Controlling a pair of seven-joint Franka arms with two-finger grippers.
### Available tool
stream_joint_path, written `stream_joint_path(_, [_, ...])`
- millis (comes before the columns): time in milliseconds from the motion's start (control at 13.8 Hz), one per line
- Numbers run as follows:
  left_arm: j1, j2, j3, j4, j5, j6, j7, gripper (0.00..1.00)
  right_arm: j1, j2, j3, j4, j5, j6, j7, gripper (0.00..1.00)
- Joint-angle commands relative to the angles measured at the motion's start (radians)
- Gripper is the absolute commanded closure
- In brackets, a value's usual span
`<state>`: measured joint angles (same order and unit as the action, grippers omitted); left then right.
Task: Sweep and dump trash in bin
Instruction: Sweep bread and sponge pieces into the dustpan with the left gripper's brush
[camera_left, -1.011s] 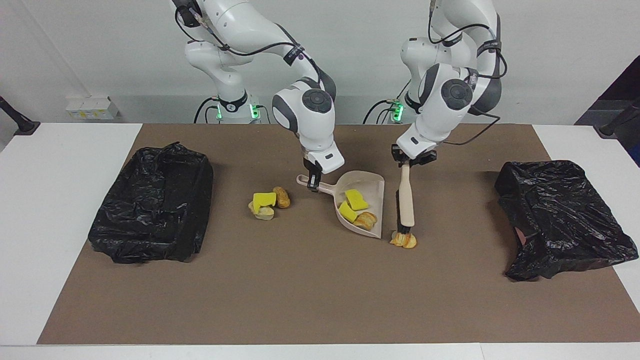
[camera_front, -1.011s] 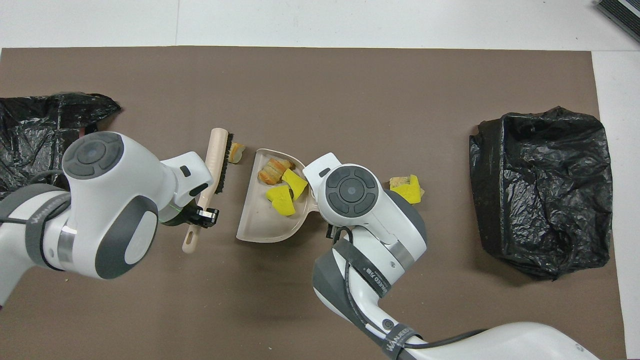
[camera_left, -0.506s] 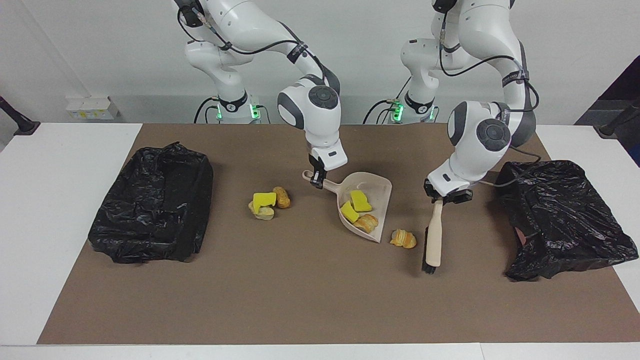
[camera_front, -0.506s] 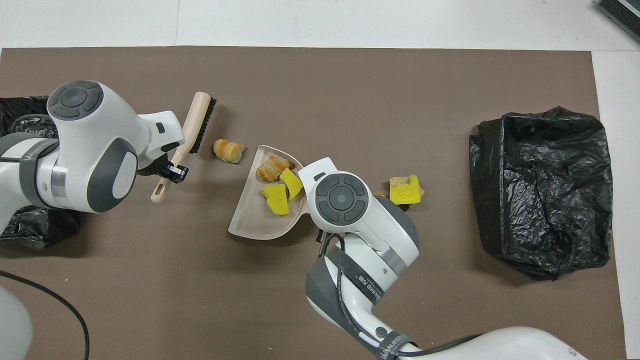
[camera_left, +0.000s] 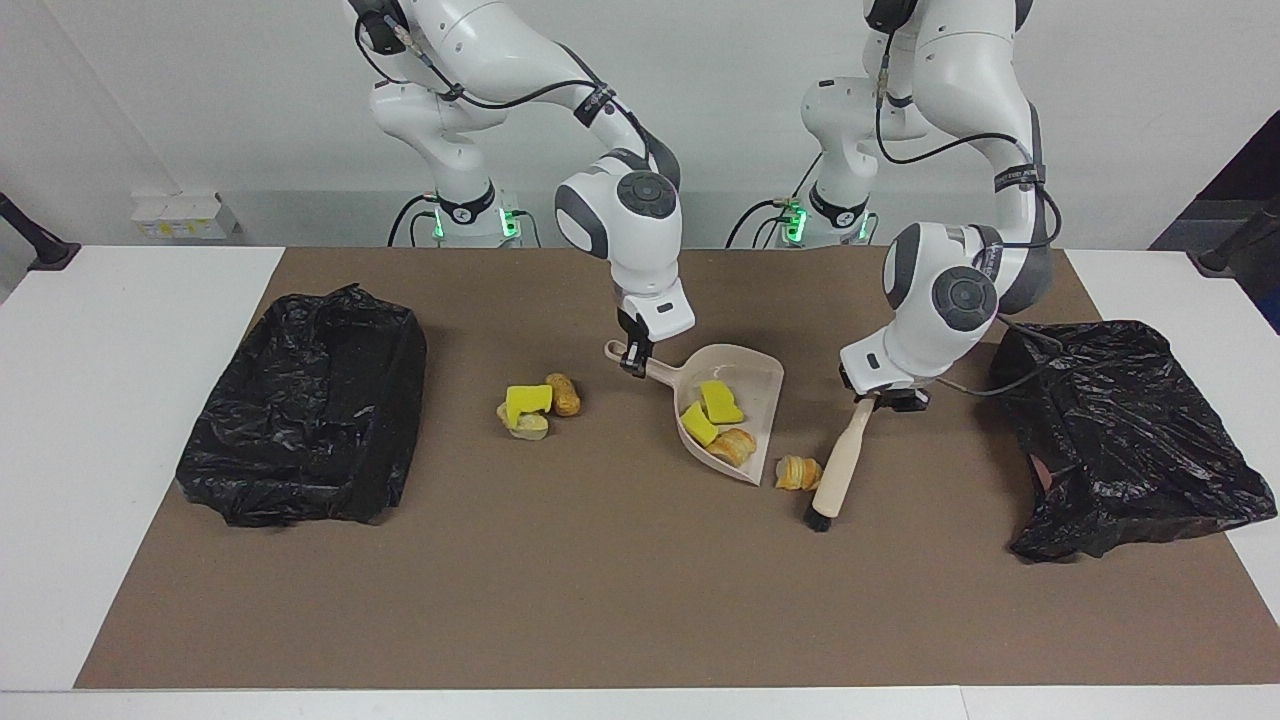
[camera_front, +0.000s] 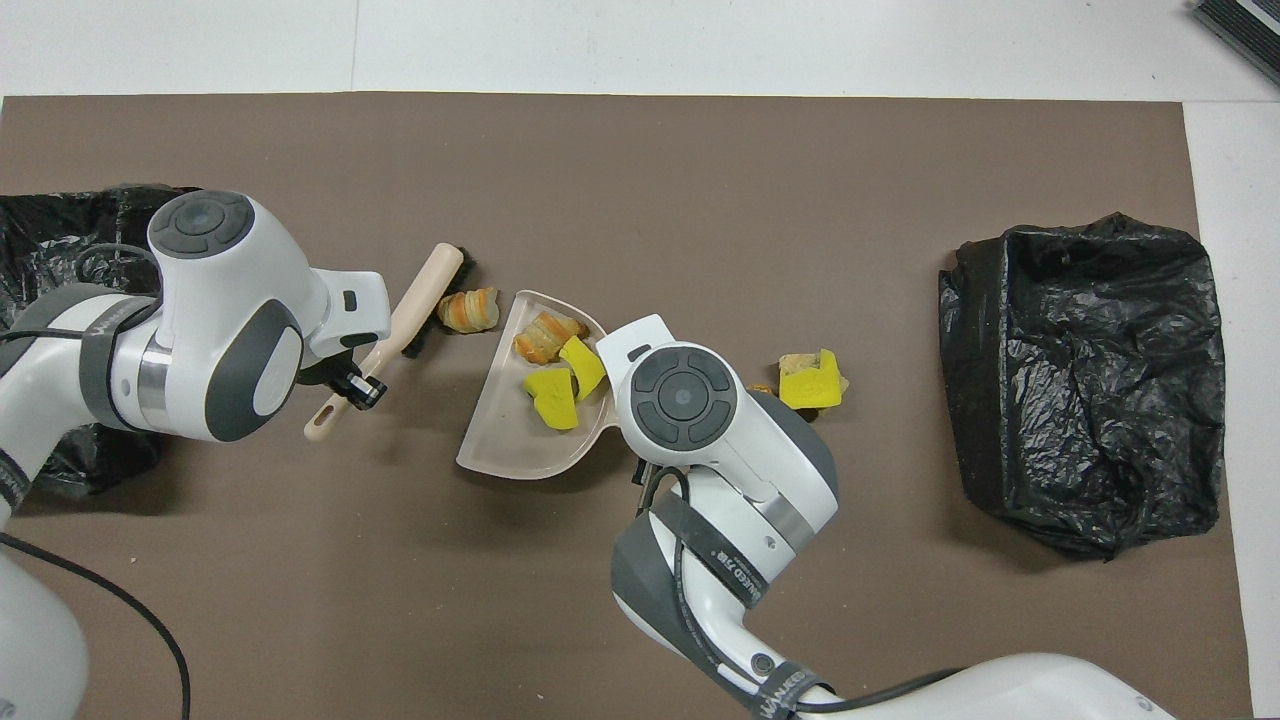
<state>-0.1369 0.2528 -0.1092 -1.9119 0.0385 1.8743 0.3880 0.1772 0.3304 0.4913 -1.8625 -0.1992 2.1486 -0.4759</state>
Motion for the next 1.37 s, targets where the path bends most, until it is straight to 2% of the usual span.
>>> stream_joint_path(0, [-0.056,-0.078,0.005,-0.067,-0.017,-0.143,0.037,1.0,-0.01,-0.004,0.007,-0.012,0.01,0.017,0.02,1.0])
stream_joint_path(217, [-0.101,-0.168,0.006,-0.127,-0.132,-0.208,0.013,1.0,-0.01,-0.004,0.007,-0.012,0.01,0.017,0.02,1.0])
stream_joint_path(361, [-0.144,-0.197,0.006,-0.139,-0.132,-0.216,-0.073,1.0,-0.012,-0.004,0.007,-0.012,0.01,0.017,0.02,1.0])
stream_joint_path(578, [-0.13,-0.251,0.016,-0.134,-0.132,-0.224,-0.119,1.0,-0.012,-0.004,0.007,-0.012,0.01,0.017,0.019,1.0])
stream_joint_path(939, [-0.128,-0.282,0.02,-0.141,-0.131,-0.244,-0.424,1.0,-0.016,0.001,0.006,-0.011,0.009,0.016,-0.023,1.0])
stream_joint_path(1300, [-0.151,-0.363,0.011,-0.16,-0.131,-0.322,-0.712,1.0,-0.053,-0.02,-0.002,0.005,0.007,0.001,-0.085,1.0])
